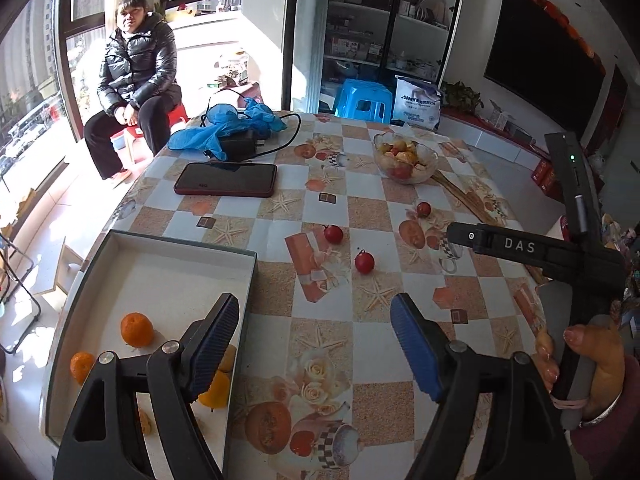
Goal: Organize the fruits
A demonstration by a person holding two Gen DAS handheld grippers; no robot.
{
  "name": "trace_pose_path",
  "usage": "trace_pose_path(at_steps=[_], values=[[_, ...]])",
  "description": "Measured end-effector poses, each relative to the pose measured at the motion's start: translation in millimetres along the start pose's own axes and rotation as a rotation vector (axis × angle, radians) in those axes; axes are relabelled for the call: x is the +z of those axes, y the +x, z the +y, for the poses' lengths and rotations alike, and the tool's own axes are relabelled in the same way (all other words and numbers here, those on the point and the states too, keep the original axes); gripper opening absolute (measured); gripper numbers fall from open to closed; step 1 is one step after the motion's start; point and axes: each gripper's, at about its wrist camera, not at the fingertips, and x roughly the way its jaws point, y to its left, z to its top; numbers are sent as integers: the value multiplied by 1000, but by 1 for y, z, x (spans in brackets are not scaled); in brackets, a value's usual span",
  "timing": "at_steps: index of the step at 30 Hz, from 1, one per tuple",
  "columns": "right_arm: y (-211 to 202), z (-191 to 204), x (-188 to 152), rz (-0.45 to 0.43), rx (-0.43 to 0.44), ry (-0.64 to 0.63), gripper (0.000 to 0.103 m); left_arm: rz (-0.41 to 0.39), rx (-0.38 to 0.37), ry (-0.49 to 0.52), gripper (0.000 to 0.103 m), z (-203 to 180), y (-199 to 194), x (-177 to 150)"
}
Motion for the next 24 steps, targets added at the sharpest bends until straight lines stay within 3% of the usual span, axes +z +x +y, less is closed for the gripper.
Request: trace_pose_path(at_steps=[5,12,16,17,18,21,24], values=[[22,-33,17,10,-48,43,103,45,40,28,81,-27,62,15],[59,-47,15,8,-69,48,103,132,111,47,81,-45,147,17],[77,-41,23,-21,-86,12,102,152,148,79,66,-56,172,14],[81,-39,25,-33,-91,0,100,131,144,74,65,-57,172,14],[84,-36,27,-46,-96,-11,90,123,152,77,64,-59,173,14],[97,-31,36,-58,-93,-22,87,103,161,86,57,-62,175,16],[110,-27,42,-56,-87,-24,67,82,159,89,42,-64,175,16]])
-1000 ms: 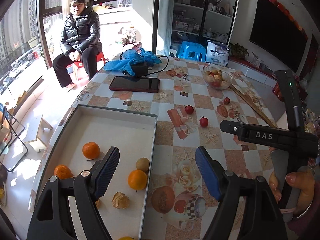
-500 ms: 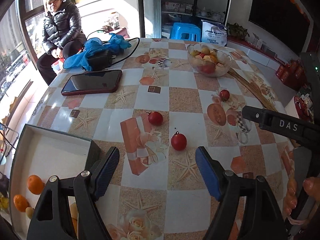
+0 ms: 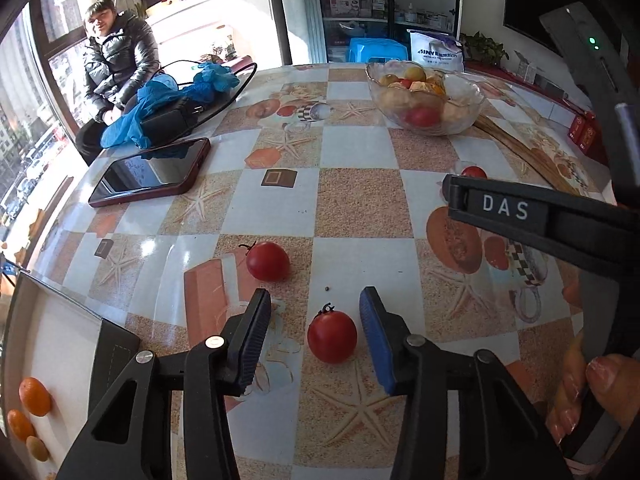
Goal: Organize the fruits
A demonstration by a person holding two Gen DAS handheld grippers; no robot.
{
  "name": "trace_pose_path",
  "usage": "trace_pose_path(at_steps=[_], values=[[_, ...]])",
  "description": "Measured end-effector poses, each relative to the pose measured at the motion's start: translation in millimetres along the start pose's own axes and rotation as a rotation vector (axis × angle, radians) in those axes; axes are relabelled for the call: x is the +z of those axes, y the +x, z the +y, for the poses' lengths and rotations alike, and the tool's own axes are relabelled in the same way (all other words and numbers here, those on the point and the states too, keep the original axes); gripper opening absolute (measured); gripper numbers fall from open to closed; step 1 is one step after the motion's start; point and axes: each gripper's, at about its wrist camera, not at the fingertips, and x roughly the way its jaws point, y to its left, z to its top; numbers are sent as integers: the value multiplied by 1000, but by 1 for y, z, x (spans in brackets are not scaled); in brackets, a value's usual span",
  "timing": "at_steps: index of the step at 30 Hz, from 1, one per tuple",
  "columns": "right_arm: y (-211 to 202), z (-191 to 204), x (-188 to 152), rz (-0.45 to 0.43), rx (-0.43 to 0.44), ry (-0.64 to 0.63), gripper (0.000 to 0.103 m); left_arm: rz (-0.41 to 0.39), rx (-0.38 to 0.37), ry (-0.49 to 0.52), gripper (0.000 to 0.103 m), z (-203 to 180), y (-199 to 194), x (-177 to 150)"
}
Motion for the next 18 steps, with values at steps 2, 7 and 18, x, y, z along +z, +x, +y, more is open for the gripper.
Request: trace_pose_path(at_steps=[2,7,18], values=[[4,8,0,-25,-28,-41,50,-12,-8,-2,27,0,0,-1],[-3,12,-9,-29,7,-81,24,-22,-52,-17,22,7,-9,-14],[-84,0,-123,4,42,-167,24,-52,-56,-21,22,28,-83,-121]])
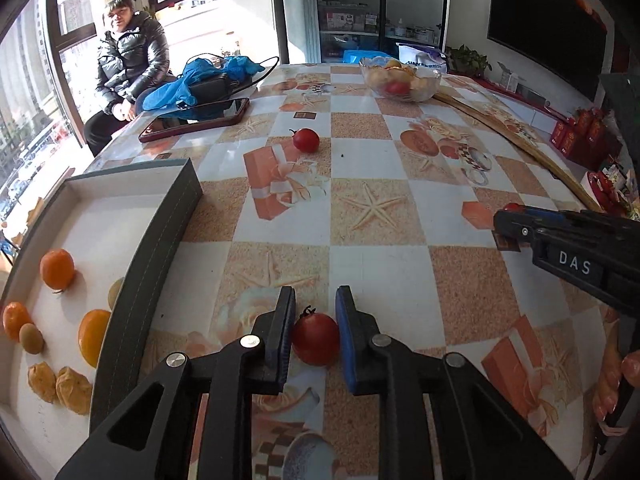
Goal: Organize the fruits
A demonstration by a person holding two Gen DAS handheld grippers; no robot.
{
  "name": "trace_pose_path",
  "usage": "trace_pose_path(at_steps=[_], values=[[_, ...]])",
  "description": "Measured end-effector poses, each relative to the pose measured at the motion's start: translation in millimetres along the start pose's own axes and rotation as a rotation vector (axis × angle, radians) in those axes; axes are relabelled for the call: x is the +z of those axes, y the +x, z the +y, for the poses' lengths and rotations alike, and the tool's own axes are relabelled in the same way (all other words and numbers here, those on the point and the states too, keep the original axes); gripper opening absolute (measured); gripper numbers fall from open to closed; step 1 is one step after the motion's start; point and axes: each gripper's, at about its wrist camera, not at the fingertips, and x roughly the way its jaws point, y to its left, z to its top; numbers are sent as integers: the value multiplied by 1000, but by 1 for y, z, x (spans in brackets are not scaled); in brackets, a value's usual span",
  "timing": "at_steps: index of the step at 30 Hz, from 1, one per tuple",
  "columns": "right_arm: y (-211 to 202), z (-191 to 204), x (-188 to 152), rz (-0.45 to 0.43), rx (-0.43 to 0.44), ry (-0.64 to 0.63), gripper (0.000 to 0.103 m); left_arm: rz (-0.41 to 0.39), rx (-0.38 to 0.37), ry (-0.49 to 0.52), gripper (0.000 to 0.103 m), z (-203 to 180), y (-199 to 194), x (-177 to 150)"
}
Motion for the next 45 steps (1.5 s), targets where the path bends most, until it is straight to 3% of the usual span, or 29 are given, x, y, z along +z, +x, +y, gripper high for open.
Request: trace_pose_path(at_steps=[7,10,12,14,15,16,17,18,24,34,38,40,45], values=[[-52,11,-73,-20,11,11,24,-41,14,3,24,-4,-24,-34],[-61,20,-90,-54,-27,-32,25,-53,-14,-12,27,-1,-26,-37],[-62,22,-93,-68,-44,-48,25,-48,-68,-21,50,3,-26,-35],[-61,22,-91,-67,-47,-49,26,-52,-76,-37,62,7,-27,-36],[-60,21,-91,-66,-45,-43,36,-53,-84,-50,63,10,-27,-36],[-59,19,-91,-64,-47,-33,70,-54,-95,-58,63,11,-27,-36],[-58,17,-91,-53,-44,-18,82,-56,-102,-63,63,12,-27,-36],[-59,14,-91,-60,-34,-1,84,-56,-106,-65,63,12,-27,-36],[-60,2,-92,-62,0,66,84,-45,-76,-31,68,4,-24,-34],[-53,13,-87,-36,-60,18,84,-30,-27,24,77,-6,-19,-33],[-51,16,-87,-27,-69,7,89,-31,-28,25,78,-7,-19,-34],[-47,15,-86,-5,-68,13,103,-32,-26,26,79,-7,-19,-34],[-47,16,-87,0,-69,13,103,-31,-28,25,79,-7,-19,-34]])
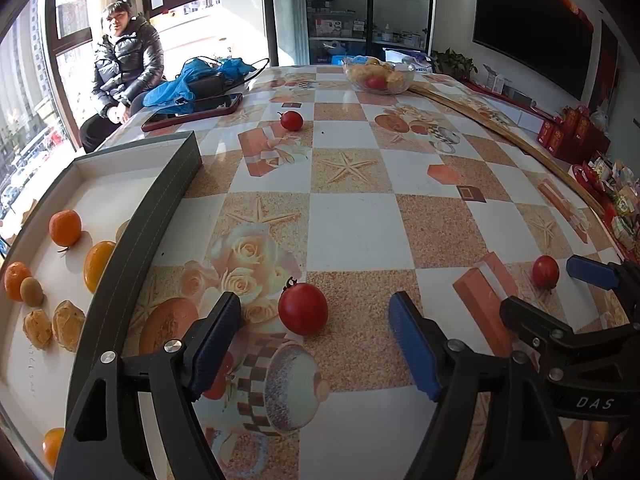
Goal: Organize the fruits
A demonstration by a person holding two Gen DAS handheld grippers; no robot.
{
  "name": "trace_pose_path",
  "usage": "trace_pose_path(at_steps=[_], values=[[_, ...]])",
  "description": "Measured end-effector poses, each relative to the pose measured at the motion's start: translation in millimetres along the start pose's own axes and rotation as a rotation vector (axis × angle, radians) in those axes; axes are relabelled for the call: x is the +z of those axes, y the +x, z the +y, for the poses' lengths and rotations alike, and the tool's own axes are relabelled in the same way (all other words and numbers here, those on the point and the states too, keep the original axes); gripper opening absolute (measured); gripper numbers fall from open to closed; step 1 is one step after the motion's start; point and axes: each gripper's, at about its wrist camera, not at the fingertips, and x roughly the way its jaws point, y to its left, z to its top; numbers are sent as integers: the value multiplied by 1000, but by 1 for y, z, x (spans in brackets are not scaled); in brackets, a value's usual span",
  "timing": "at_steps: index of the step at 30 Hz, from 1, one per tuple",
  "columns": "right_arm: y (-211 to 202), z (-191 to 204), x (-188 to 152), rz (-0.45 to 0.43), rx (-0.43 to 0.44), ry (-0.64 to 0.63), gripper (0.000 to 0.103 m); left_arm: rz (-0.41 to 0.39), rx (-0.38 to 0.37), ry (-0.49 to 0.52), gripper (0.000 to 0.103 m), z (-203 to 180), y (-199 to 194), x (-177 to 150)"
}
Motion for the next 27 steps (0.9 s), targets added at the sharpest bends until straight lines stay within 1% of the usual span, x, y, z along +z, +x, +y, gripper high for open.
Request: trace_pose_path(at_steps=[27], values=[[-1,0,0,0,0,1,103,1,0,-1,83,0,0,0]])
